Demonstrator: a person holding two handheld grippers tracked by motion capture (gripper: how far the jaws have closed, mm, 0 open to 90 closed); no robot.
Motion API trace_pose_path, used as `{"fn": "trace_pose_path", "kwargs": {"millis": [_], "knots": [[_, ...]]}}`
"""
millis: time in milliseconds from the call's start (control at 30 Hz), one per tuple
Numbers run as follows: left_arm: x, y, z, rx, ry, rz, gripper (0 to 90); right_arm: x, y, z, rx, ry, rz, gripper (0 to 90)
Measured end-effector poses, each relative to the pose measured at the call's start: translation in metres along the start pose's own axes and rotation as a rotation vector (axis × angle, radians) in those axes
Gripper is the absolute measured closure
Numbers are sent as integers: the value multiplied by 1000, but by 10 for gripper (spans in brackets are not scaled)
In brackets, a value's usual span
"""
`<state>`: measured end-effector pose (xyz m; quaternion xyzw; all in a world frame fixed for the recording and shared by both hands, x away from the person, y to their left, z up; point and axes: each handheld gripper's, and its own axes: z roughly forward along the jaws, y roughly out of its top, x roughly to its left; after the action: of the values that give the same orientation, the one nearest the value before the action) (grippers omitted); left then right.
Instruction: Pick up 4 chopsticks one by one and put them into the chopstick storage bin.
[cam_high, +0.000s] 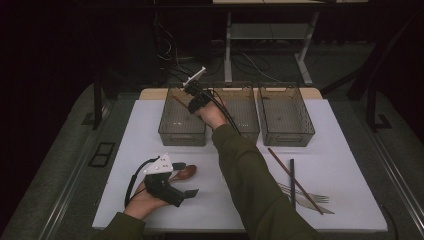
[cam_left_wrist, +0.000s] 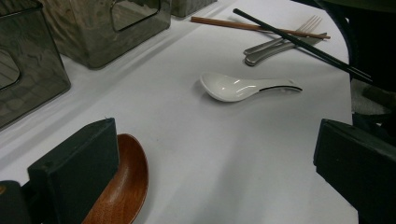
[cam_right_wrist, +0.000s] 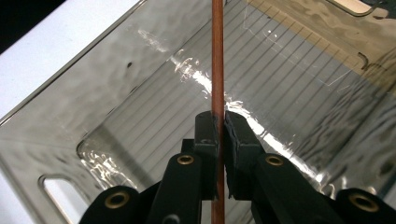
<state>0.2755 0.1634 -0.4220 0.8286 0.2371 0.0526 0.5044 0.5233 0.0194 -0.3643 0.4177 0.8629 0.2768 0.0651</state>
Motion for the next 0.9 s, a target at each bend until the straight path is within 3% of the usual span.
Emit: {"fn": "trace_pose_path", "kwargs": {"millis": [67, 100, 133, 233, 333, 900], "knots": [[0, 0, 0, -1, -2, 5, 0, 0, 2, 1, -1, 3, 3, 832], [0, 0, -1, -3, -2, 5, 0, 0, 4, 1, -31, 0, 3, 720], [0, 0, -1, -3, -3, 6, 0, 0, 4, 1, -31, 0, 3, 720], [0, 0, -1, -4, -5, 6, 0, 3, 5, -5, -88, 6, 5, 557], [0, 0, 0, -4, -5, 3, 0, 2, 6, -9, -104, 14, 10, 499], [-1, 0, 0, -1, 4, 6, 0, -6, -6, -51, -179, 66, -9, 381]]}}
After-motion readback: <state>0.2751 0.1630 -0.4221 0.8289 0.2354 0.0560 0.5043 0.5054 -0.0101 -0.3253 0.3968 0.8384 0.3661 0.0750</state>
